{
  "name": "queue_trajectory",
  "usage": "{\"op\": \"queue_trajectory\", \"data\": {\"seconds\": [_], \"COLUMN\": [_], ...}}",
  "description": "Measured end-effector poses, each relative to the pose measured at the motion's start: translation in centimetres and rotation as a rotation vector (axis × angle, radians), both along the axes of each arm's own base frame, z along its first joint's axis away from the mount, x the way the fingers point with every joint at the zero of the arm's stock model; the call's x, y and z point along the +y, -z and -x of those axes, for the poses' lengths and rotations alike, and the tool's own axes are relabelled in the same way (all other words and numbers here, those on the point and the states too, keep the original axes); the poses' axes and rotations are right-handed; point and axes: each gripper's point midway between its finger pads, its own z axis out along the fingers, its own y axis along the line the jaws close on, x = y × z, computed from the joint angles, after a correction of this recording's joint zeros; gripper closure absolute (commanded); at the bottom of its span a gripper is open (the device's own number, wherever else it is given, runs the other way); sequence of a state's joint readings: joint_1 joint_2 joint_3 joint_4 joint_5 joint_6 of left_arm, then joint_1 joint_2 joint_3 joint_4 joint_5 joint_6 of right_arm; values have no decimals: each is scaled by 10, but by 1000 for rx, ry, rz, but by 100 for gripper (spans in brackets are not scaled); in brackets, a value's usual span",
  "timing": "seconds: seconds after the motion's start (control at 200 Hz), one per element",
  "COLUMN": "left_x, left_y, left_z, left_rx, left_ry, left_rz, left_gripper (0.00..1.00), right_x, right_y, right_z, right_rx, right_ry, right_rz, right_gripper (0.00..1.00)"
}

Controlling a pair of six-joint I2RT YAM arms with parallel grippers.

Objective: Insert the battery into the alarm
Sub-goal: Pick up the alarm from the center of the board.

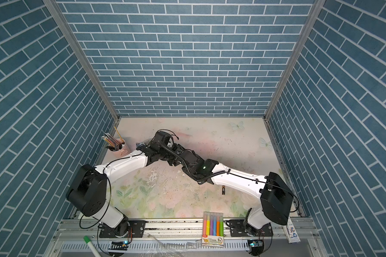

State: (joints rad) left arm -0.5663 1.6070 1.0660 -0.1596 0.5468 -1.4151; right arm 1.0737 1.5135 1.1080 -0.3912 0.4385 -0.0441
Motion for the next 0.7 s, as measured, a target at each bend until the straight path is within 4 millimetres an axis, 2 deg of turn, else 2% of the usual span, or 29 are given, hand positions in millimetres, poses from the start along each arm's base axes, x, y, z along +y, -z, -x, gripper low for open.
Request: {"op": "queue_trajectory", "data": {"seconds": [0.355, 0.51, 0.64, 0.7], "left_x": [-3, -6, -8, -9], "left_y": [2, -1, -5, -6], "left_z": [3, 2, 1, 1], "left_rx": [20, 13, 6, 4], "left_ry": [-5, -3, -1, 0], "left_rz": [23, 37, 54, 61], "left_gripper": [78, 88, 94, 96], "right_x": [-4, -8, -10, -12], "right_y": [2, 0, -3, -5], "right_z": [1, 0, -1, -1], "right_rx": [-18, -37, -57, -64], "right_ry": [-2, 6, 9, 8], "right_rz": [45, 64, 76, 82], "right_gripper": [100, 100, 80, 75]}}
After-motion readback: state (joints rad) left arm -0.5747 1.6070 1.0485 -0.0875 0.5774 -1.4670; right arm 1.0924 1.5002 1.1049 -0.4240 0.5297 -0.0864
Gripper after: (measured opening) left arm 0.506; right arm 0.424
